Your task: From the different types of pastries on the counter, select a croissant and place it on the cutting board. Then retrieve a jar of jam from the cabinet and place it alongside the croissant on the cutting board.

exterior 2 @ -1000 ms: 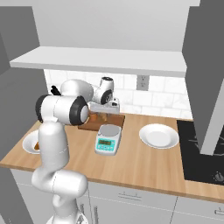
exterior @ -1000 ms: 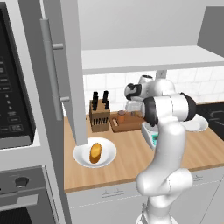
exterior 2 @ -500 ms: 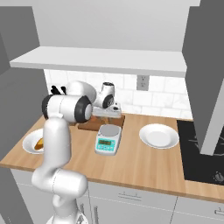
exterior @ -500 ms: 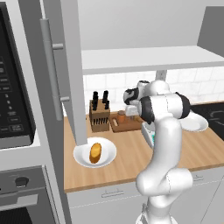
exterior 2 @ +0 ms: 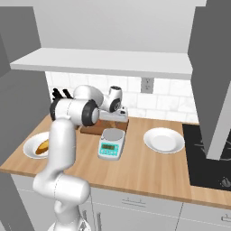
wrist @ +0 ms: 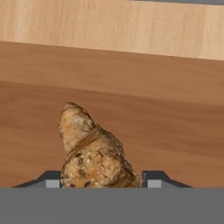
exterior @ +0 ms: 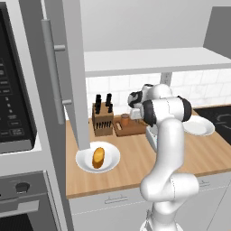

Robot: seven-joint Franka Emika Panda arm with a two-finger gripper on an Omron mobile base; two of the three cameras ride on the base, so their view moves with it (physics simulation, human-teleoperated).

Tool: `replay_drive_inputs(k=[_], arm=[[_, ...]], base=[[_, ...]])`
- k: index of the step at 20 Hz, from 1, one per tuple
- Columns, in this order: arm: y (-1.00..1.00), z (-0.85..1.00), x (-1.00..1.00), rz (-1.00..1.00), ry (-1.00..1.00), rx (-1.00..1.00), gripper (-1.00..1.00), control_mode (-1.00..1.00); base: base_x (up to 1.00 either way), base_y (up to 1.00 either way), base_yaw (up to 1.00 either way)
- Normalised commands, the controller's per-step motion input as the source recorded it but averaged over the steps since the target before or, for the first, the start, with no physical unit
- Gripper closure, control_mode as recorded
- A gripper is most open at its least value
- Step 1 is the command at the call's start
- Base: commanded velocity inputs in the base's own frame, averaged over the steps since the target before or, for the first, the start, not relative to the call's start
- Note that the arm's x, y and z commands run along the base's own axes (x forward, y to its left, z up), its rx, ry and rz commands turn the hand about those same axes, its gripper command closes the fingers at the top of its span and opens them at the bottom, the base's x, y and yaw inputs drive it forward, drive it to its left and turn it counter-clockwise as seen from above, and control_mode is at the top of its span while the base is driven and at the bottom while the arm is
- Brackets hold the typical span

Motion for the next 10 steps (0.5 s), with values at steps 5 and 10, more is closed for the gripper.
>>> replay_drive_inputs(k=[5, 10], arm=[[0.0, -0.01, 0.07, 0.0, 0.0, 0.0, 1.0, -1.0], [0.0, -0.44, 0.43, 0.0, 0.02, -0.08, 1.0, -1.0]], base=[[0.0, 0.0, 0.0], [0.0, 0.0, 0.0]])
